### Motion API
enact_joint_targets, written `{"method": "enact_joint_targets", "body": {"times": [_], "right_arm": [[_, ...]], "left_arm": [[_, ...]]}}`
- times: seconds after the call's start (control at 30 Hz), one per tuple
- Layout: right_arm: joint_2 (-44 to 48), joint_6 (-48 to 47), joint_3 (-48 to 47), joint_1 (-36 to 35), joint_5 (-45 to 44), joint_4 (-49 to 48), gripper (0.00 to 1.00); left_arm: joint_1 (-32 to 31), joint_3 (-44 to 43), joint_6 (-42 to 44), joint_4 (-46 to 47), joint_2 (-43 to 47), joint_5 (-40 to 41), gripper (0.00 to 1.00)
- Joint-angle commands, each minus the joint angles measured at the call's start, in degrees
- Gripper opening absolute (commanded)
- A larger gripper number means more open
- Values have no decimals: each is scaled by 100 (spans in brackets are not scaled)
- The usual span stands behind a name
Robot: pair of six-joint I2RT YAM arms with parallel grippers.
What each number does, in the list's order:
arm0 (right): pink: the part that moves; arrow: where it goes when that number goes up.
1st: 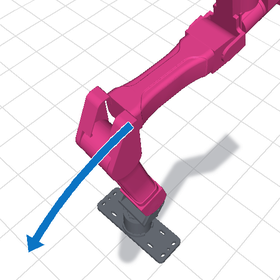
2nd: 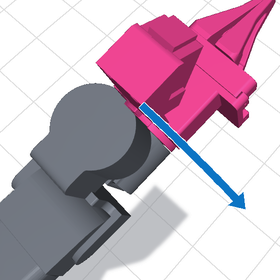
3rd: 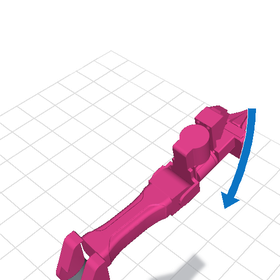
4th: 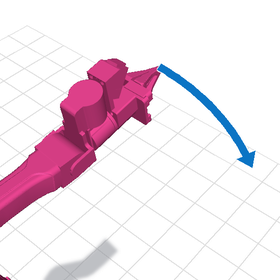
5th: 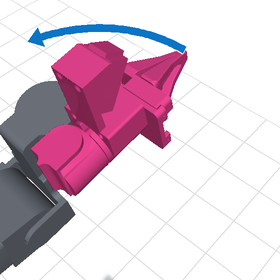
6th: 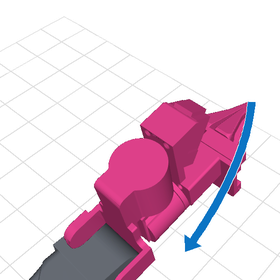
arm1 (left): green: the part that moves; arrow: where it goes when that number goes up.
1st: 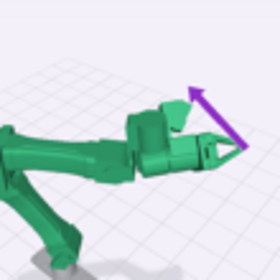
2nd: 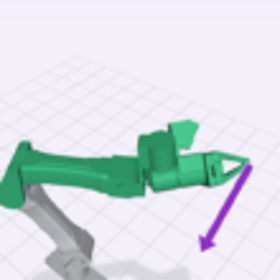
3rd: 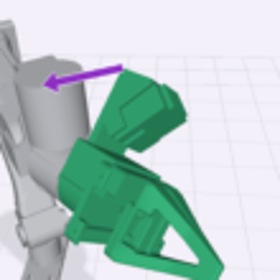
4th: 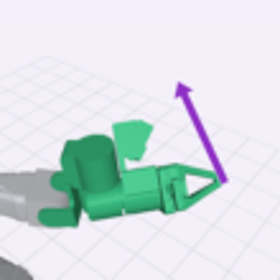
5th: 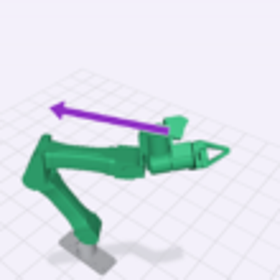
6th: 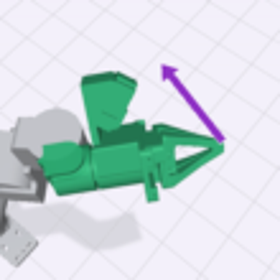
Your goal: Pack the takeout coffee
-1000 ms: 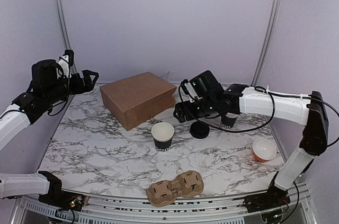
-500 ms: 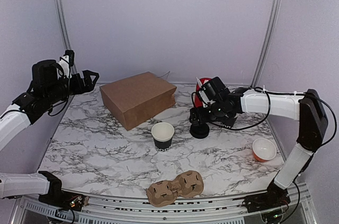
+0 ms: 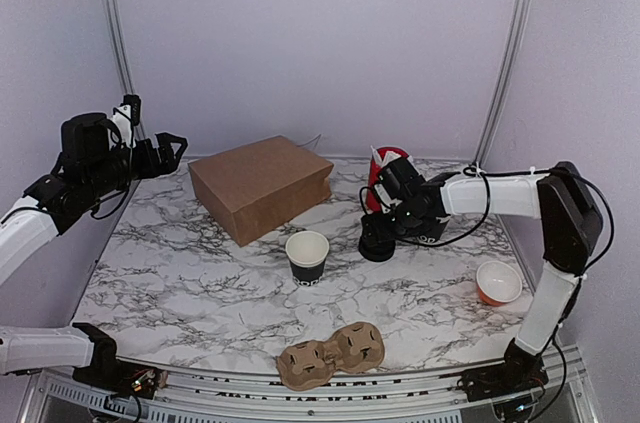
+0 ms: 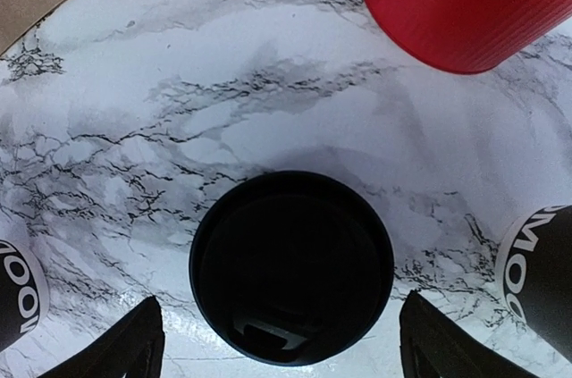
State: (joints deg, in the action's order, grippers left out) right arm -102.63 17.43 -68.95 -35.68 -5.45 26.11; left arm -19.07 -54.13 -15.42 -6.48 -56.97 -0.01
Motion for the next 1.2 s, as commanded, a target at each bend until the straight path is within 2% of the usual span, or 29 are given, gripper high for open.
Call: {"method": "enact_joint_targets", "body": {"times": [0.0, 0.67, 1.17], "right_arm": [[-144, -64, 34, 118, 8, -239, 87], [-537, -170, -231, 184, 54, -179, 82], [-461, -75, -396, 103, -166, 186, 69]], "left_arm": [[34, 69, 3, 161, -11, -27, 99], [29, 69, 21, 158, -130, 11, 99], [32, 65, 21, 163, -139, 0, 99]]}}
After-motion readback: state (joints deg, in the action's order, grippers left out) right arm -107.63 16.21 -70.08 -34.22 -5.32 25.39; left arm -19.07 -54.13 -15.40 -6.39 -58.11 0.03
